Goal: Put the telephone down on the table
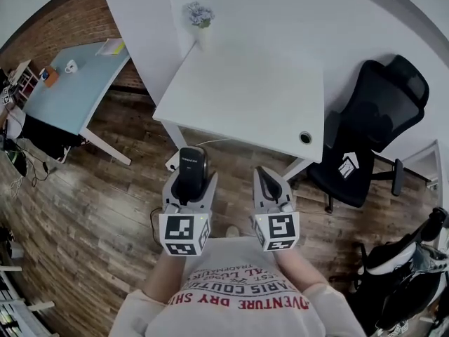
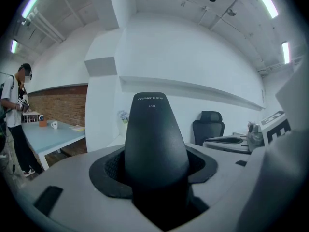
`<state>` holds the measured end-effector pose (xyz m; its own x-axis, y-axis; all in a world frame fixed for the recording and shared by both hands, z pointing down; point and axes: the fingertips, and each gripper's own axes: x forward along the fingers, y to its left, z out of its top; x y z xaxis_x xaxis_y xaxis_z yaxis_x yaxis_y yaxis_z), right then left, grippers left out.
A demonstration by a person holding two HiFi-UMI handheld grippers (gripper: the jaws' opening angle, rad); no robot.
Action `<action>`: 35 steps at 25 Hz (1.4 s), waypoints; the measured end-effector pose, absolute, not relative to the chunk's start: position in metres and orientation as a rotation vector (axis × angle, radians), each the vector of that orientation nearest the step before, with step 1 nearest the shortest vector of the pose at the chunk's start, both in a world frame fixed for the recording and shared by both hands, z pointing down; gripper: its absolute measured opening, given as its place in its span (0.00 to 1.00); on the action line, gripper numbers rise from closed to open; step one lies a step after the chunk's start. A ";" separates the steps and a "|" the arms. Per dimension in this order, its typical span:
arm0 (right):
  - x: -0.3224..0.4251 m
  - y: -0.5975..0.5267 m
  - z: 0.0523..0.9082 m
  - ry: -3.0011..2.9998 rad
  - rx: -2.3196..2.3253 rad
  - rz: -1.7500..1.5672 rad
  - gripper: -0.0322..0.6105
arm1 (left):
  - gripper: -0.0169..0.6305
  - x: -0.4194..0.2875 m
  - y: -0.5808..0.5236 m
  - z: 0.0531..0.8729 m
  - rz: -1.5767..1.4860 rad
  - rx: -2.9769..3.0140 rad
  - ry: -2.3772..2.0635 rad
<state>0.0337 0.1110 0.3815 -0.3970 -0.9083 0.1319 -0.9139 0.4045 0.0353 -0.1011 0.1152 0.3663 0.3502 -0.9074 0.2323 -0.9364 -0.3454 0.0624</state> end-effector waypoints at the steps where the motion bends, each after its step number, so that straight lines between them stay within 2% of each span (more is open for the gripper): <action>1: 0.041 0.103 0.385 -2.519 1.648 0.080 0.09 | 0.49 -0.095 0.107 0.368 0.239 2.420 -1.674; 15: 0.085 0.025 0.423 -2.443 1.700 0.226 0.09 | 0.49 -0.043 0.009 0.398 0.342 2.442 -1.530; 24: 0.123 -0.067 0.433 -2.265 1.854 0.251 0.09 | 0.49 0.002 -0.112 0.408 0.344 2.542 -1.310; 35: 0.120 -0.212 0.419 -2.182 1.942 0.192 0.09 | 0.49 0.016 -0.264 0.405 0.316 2.617 -1.151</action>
<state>0.1203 -0.2122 0.4191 -0.1070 -0.9637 0.2446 -0.9916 0.1213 0.0440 0.0158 -0.2642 0.4048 0.6615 -0.6866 0.3017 -0.7443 -0.6502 0.1523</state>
